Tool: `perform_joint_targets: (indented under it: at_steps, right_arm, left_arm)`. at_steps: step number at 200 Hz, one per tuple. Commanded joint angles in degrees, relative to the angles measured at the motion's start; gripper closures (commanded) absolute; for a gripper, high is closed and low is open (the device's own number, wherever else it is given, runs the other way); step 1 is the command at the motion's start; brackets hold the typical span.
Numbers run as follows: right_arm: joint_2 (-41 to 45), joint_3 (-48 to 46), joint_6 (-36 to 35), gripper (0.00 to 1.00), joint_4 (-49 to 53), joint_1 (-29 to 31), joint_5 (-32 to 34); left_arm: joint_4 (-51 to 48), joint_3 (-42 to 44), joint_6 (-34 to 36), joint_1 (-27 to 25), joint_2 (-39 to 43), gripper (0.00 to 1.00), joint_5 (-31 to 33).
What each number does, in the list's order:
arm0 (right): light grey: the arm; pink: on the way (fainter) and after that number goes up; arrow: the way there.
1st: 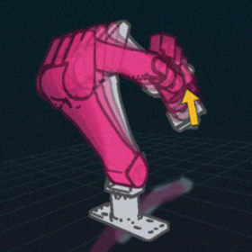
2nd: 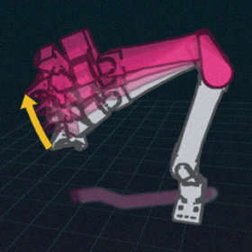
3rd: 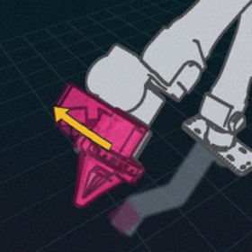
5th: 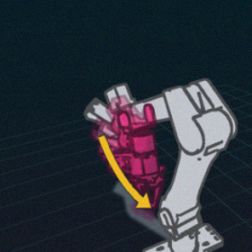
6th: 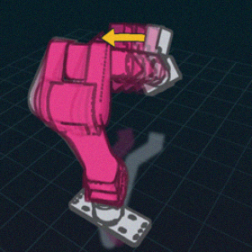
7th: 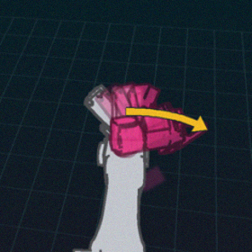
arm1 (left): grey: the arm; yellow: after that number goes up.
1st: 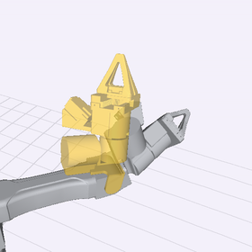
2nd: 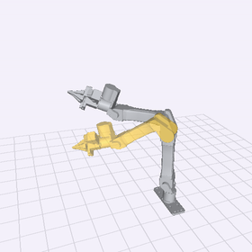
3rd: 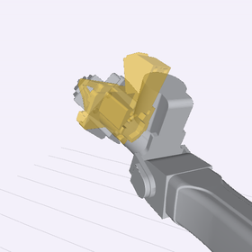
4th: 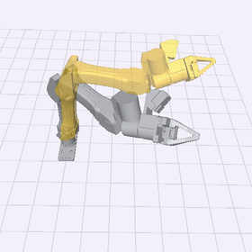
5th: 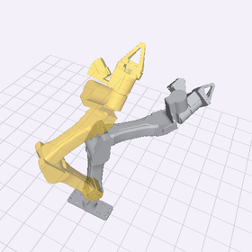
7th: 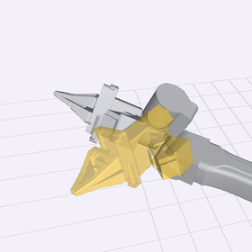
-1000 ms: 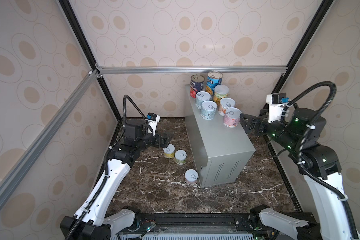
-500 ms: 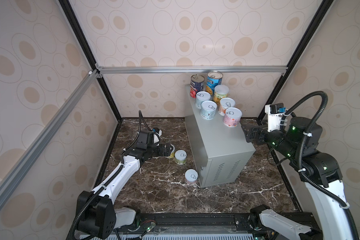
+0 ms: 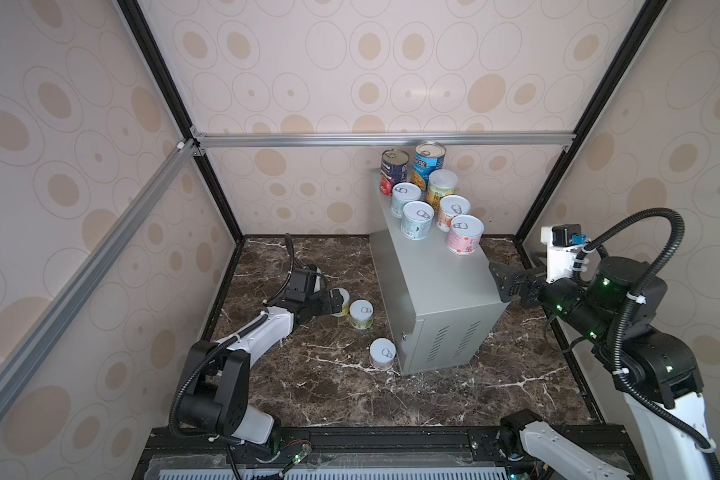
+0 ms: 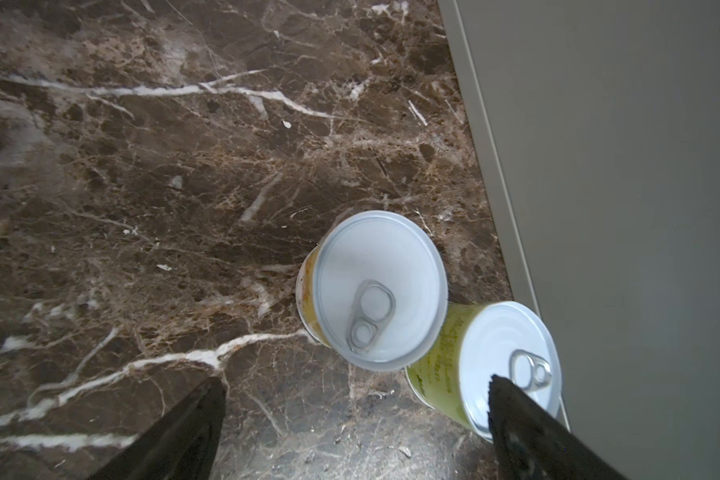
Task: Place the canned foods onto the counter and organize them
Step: 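Open the right gripper and withdraw it while the left gripper lowers toward floor cans, then close the left gripper around the yellow-labelled can on the floor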
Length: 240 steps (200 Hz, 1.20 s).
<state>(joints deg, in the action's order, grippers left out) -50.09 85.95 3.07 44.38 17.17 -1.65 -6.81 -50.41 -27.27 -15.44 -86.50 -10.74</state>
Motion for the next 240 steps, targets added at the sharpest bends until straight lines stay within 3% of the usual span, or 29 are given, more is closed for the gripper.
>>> perform_joint_targets:
  at_steps: [1,177,240]
  right_arm:
    - [0.65,-1.21,0.05,0.00,0.18,-0.30,0.19]
    - [3.80,-4.40,0.18,0.00,0.00,-0.32,4.11]
    - [3.53,-4.74,0.52,0.00,-0.52,-0.31,4.06]
  left_arm:
    - [2.82,-3.29,-1.74,-0.19,-2.16,0.02,3.06]
    - [-0.06,-13.91,0.97,-5.25,-16.09,0.02,11.24]
    - [-2.26,-12.98,2.29,-5.38,-16.59,0.08,15.59]
